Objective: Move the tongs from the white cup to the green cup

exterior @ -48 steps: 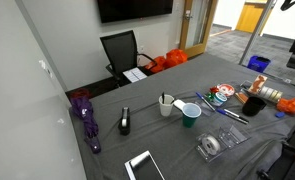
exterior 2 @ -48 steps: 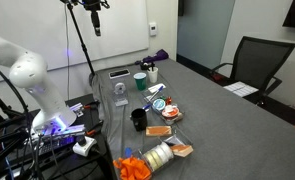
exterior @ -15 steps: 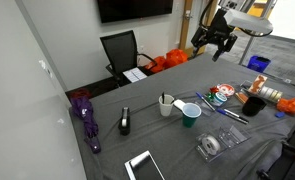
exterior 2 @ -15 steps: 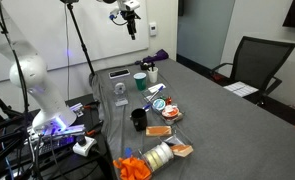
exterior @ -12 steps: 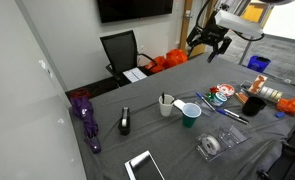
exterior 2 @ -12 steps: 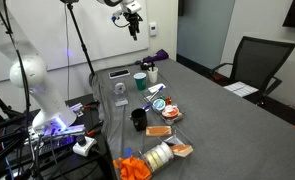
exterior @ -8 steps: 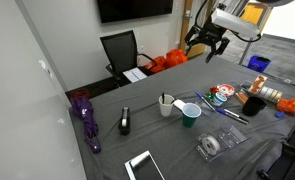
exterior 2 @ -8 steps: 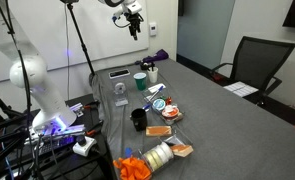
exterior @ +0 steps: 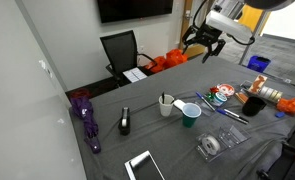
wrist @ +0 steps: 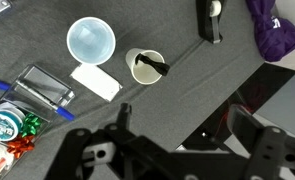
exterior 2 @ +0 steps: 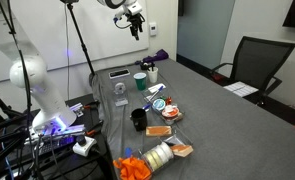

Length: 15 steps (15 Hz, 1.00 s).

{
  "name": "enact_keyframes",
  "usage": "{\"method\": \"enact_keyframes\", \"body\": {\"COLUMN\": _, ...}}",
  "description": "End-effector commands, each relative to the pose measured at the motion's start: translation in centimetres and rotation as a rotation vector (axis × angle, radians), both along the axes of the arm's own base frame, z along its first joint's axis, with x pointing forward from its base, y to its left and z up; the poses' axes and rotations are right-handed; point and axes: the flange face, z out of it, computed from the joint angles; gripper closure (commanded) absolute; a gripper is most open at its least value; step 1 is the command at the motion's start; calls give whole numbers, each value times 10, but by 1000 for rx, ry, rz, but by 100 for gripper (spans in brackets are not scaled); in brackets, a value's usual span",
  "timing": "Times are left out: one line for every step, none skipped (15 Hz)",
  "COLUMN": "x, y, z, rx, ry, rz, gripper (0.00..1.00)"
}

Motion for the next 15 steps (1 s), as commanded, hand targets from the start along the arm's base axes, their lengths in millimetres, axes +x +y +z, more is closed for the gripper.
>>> {"method": "enact_keyframes", "body": {"x": 31, "y": 19, "z": -54, "rx": 27, "ry": -7, "rz": -109, "gripper": 0}}
{"method": "enact_keyframes", "body": {"x": 38, "y": 23, "z": -69, "rx": 27, "ry": 0, "rz": -140, "gripper": 0}}
{"method": "enact_keyframes", "body": {"x": 39, "y": 14, "z": -73, "rx": 31, "ry": 6, "rz": -162, "gripper": 0}}
{"method": "enact_keyframes", "body": {"x": 44, "y": 15, "z": -87, "rx": 30, "ry": 18, "rz": -179, "gripper": 0}}
{"method": "enact_keyframes", "body": {"x": 48, "y": 16, "z": -97, "rx": 28, "ry": 27, "rz": -192, "gripper": 0}}
{"method": "enact_keyframes", "body": {"x": 51, "y": 14, "z": -106, "rx": 25, "ry": 36, "rz": -200, "gripper": 0}}
{"method": "enact_keyframes", "body": {"x": 54, "y": 13, "z": -114, "rx": 23, "ry": 46, "rz": -209, "gripper": 0}}
{"method": "enact_keyframes", "body": {"x": 57, "y": 13, "z": -119, "rx": 26, "ry": 50, "rz": -220, "gripper": 0}}
{"method": "enact_keyframes", "body": {"x": 58, "y": 13, "z": -125, "rx": 23, "ry": 64, "rz": -233, "gripper": 0}}
{"method": "enact_keyframes", "body": {"x": 59, "y": 14, "z": -130, "rx": 21, "ry": 74, "rz": -240, "gripper": 0}}
{"method": "enact_keyframes", "body": {"x": 58, "y": 17, "z": -136, "rx": 16, "ry": 83, "rz": -241, "gripper": 0}}
{"method": "enact_keyframes", "body": {"x": 57, "y": 20, "z": -141, "rx": 8, "ry": 93, "rz": -240, "gripper": 0}}
{"method": "enact_keyframes", "body": {"x": 57, "y": 26, "z": -151, "rx": -4, "ry": 108, "rz": -234, "gripper": 0}}
{"method": "enact_keyframes", "body": {"x": 56, "y": 30, "z": -157, "rx": -10, "ry": 117, "rz": -236, "gripper": 0}}
{"method": "enact_keyframes", "body": {"x": 57, "y": 36, "z": -167, "rx": -17, "ry": 132, "rz": -237, "gripper": 0}}
